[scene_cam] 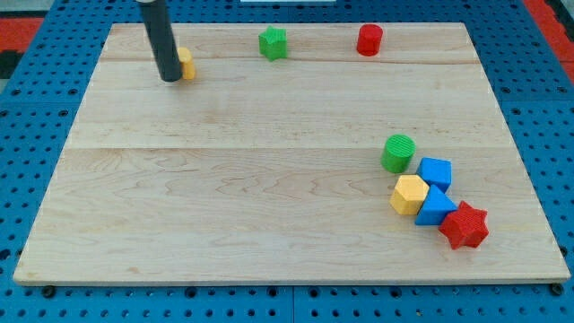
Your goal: Move the yellow heart parallel to the green star
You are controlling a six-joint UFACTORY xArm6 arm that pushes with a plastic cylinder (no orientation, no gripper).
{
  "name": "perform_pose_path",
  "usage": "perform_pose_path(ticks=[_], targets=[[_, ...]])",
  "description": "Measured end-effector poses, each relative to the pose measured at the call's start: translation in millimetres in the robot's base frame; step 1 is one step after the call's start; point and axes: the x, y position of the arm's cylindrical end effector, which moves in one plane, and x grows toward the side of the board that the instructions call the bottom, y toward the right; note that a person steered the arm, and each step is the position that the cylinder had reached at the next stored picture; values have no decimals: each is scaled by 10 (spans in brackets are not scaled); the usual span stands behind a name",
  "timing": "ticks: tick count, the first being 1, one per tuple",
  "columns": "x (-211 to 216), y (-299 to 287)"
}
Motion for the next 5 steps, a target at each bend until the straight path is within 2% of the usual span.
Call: perform_pose_path(ticks=[5], targets=[[-512,72]])
